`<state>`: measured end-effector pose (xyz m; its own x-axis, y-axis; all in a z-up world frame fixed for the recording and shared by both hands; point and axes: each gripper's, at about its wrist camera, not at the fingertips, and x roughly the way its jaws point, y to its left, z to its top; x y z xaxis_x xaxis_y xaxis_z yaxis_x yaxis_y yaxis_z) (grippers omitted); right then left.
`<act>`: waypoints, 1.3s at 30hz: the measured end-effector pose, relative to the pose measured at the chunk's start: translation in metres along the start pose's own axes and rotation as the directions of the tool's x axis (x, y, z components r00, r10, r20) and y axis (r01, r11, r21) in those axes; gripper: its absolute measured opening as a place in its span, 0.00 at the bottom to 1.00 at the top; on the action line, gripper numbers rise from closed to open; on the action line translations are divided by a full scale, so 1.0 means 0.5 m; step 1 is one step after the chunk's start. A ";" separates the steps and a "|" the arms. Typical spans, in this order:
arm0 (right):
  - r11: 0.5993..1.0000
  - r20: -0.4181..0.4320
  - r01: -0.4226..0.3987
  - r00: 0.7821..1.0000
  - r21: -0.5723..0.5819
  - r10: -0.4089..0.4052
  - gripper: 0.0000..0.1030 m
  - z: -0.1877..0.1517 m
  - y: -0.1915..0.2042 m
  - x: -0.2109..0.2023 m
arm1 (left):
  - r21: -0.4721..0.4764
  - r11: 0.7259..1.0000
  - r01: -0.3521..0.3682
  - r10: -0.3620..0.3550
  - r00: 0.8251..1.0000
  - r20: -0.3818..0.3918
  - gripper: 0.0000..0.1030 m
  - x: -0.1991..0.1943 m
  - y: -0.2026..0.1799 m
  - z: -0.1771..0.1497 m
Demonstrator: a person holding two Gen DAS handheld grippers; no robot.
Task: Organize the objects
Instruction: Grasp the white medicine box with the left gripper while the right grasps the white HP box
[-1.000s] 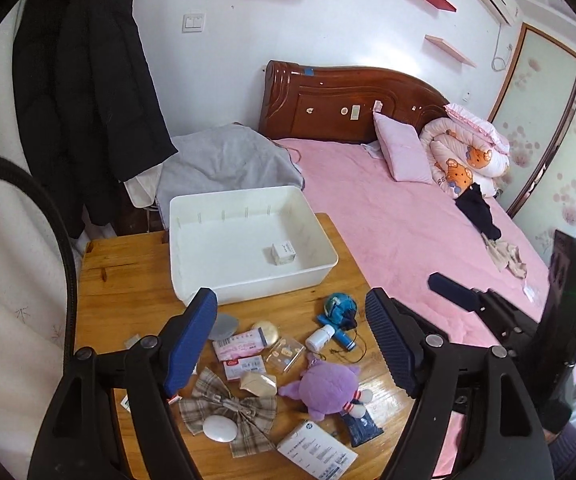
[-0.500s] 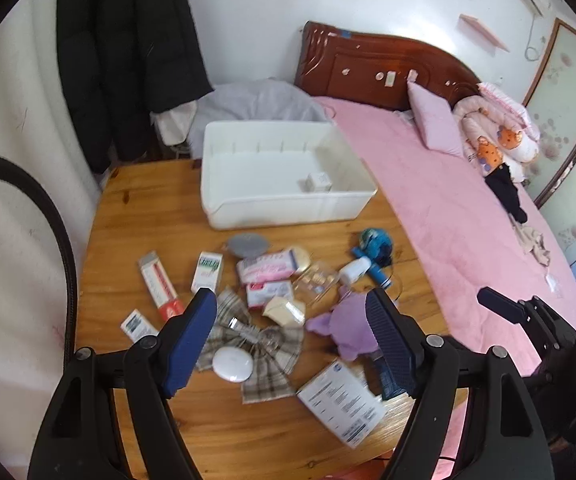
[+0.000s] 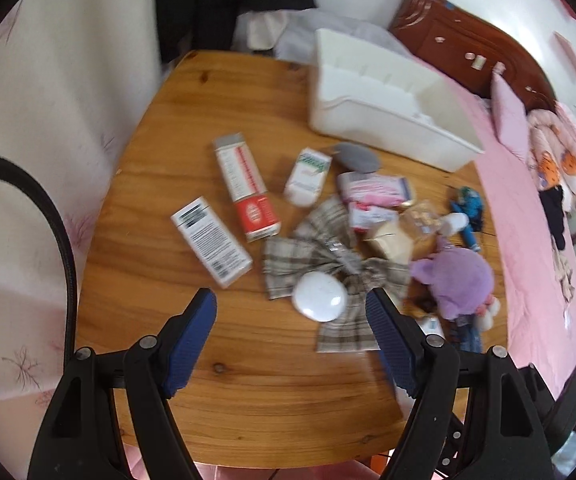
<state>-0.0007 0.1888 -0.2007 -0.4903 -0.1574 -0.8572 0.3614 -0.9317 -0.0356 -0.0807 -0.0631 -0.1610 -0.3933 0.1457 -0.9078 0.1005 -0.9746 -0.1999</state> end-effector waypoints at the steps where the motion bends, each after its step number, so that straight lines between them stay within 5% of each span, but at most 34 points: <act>1: 1.000 -0.009 0.008 1.000 -0.006 -0.008 0.78 -0.006 0.004 0.012 | -0.032 0.999 -0.010 0.010 1.000 -0.017 0.78 0.014 0.022 -0.001; 12: 0.999 -0.089 0.032 0.996 0.032 -0.029 0.78 -0.019 0.010 0.094 | -0.368 0.930 -0.007 -0.033 0.994 -0.103 0.78 0.132 0.152 0.030; 27: 0.992 -0.102 0.104 0.989 -0.074 -0.111 0.78 -0.019 0.053 0.120 | -0.443 0.889 -0.112 0.034 0.983 -0.180 0.76 0.215 0.172 0.038; 30: 0.989 -0.100 0.117 0.987 -0.088 -0.126 0.78 -0.018 0.052 0.125 | -0.436 0.892 -0.117 0.046 0.984 -0.169 0.69 0.210 0.173 0.035; 35: 0.990 -0.114 0.121 0.985 -0.070 -0.128 0.78 -0.010 0.040 0.136 | -0.403 0.905 -0.132 0.067 0.983 -0.171 0.42 0.204 0.170 0.029; 39: 0.994 -0.155 0.105 0.982 -0.042 -0.110 0.78 -0.009 0.025 0.153 | -0.380 0.914 -0.139 0.078 0.982 -0.171 0.37 0.197 0.171 0.016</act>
<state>-0.0301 0.1666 -0.2691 -0.3980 -0.0012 -0.9174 0.3412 -0.9284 -0.1468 -0.1180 -0.1333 -0.2644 -0.2219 0.0956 -0.9704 0.4940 -0.8470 -0.1965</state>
